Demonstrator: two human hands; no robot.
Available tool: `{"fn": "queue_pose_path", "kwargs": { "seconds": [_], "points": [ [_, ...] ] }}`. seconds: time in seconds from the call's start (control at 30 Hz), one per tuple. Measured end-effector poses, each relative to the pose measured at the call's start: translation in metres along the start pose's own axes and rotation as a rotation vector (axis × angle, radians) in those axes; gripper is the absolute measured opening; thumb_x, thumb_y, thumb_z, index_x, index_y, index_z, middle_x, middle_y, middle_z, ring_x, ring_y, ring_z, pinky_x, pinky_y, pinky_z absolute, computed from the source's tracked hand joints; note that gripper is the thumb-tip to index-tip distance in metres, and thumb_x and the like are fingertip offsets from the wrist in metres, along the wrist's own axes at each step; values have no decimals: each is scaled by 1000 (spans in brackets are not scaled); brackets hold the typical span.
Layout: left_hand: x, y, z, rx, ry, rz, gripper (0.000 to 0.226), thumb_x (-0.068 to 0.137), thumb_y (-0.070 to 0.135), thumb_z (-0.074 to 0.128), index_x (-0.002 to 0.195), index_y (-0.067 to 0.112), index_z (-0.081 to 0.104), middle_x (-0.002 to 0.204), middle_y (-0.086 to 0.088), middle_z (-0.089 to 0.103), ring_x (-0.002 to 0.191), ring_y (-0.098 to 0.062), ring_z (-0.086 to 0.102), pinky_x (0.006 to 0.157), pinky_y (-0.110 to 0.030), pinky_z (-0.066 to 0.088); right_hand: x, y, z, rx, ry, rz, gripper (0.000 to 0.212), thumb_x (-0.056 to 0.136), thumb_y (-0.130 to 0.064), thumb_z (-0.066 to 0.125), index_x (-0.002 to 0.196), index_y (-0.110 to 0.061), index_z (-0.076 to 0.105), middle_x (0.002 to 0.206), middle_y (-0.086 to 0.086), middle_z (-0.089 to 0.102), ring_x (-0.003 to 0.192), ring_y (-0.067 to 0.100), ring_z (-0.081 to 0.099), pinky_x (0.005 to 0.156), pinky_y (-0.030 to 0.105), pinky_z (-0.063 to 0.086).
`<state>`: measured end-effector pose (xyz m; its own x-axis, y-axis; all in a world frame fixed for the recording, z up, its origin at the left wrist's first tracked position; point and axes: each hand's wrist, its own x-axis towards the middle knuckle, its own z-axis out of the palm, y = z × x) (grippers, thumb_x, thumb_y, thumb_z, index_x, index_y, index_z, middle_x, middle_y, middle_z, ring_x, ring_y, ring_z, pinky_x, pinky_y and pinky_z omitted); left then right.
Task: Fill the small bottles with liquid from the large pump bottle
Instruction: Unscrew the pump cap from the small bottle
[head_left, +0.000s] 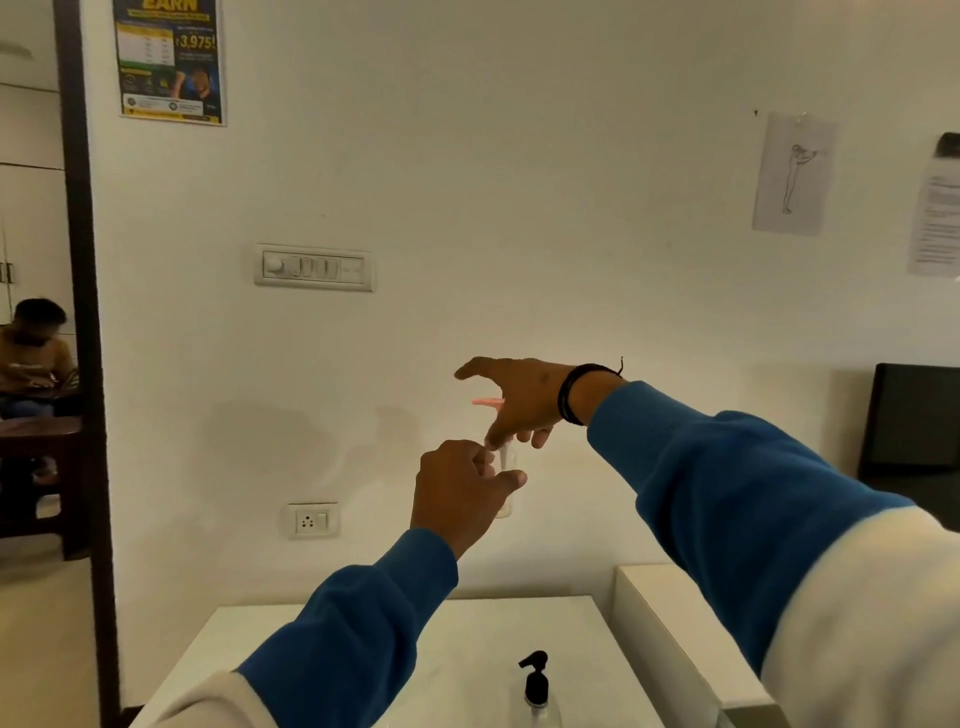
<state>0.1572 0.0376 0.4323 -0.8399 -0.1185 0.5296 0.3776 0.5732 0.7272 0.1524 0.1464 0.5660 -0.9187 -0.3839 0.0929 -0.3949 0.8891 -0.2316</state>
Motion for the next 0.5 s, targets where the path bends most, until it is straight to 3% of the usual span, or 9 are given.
{"fn": "queue_pose_path", "kwargs": {
  "seconds": [0.03,0.1,0.2,0.3,0.5],
  "points": [
    [0,-1,0,-10,3,-4,33,79,47,83,83,21,63,81,9,67,73,-13,64,63,-17,44,-1,0,1,11,10,18,80,82,-25,80,144,-38,31,95,7,66,75,24,71,61,31,62],
    [0,-1,0,-30,11,-12,33,78,47,83,84,21,64,80,9,67,71,-11,64,63,-16,43,-2,0,3,-6,58,53,67,84,-34,79,138,-27,40,91,5,66,72,25,74,64,34,63],
    [0,0,2,-44,3,-24,33,78,47,83,79,22,63,76,11,65,65,-8,61,58,-13,38,-2,1,6,-35,84,43,38,87,-27,76,116,-7,60,87,10,71,77,27,75,69,36,64],
    [-1,-2,3,-50,-8,-25,34,77,46,84,71,24,59,75,11,65,64,-8,61,56,-13,37,-3,1,6,-39,91,6,27,87,-21,76,108,-8,65,83,8,70,73,25,75,69,32,64],
    [-3,-9,2,-46,6,-11,50,74,38,88,54,21,45,74,-3,72,80,-21,72,54,-18,40,-5,4,-17,53,166,-36,22,84,-14,79,103,-8,69,88,12,72,76,25,75,70,35,64]
  ]
}}
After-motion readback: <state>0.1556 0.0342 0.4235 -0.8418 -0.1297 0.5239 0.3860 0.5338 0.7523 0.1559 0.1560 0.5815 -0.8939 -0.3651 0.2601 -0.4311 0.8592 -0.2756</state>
